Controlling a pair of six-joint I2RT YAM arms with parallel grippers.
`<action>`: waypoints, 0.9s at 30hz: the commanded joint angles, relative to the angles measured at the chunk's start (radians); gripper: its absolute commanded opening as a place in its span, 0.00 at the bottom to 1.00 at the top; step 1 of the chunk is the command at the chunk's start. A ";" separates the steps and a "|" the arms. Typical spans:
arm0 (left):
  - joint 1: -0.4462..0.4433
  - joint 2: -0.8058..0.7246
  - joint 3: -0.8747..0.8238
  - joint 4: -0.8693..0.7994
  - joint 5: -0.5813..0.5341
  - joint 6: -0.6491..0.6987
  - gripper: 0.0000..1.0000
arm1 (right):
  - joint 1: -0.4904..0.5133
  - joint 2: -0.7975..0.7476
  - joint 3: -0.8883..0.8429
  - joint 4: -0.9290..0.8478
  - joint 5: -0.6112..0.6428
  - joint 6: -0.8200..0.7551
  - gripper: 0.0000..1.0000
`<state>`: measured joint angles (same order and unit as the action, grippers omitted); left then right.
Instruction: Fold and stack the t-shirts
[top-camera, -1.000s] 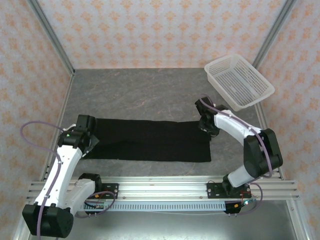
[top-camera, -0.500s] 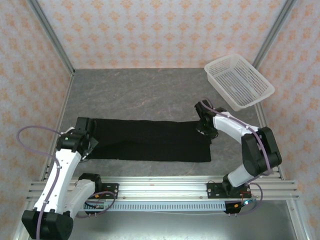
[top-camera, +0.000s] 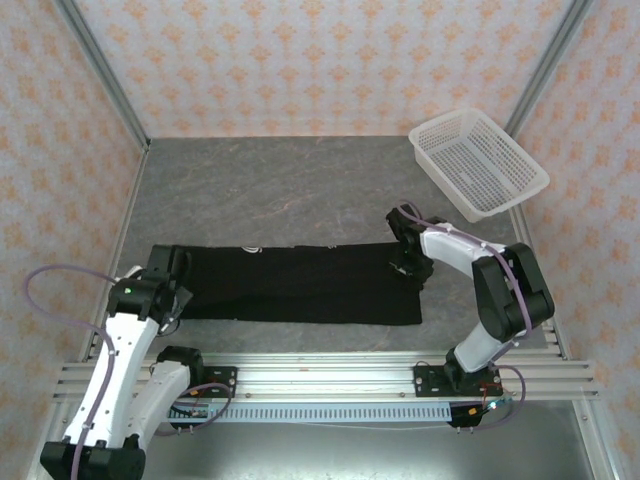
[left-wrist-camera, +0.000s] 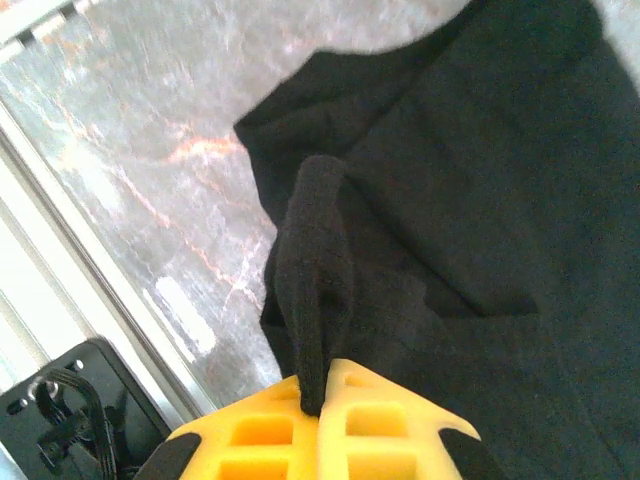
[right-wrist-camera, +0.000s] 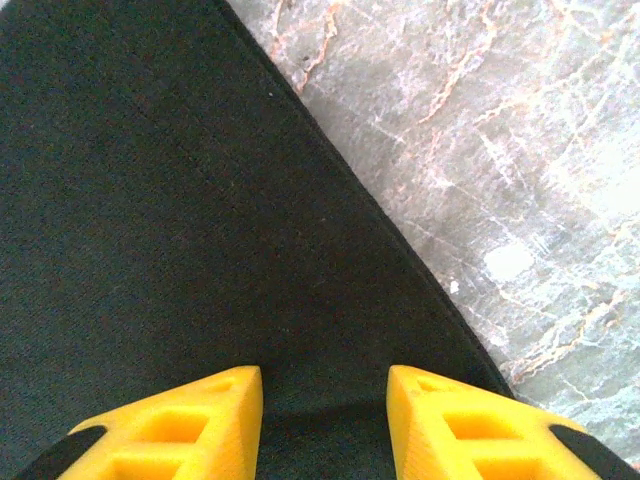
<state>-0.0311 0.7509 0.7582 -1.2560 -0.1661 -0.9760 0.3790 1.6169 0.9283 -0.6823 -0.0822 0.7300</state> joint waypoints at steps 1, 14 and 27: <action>-0.004 0.030 -0.050 0.056 0.061 -0.021 0.05 | 0.004 -0.051 0.024 -0.047 0.032 -0.021 0.41; 0.142 0.279 0.212 0.237 0.123 0.189 0.65 | 0.004 -0.102 0.086 -0.002 -0.015 -0.092 0.41; 0.395 0.898 0.457 0.408 0.270 0.288 0.66 | -0.016 0.157 0.236 0.017 -0.041 -0.071 0.45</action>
<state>0.3294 1.6119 1.1683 -0.8547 0.0940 -0.7376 0.3759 1.7370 1.1244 -0.6598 -0.1314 0.6510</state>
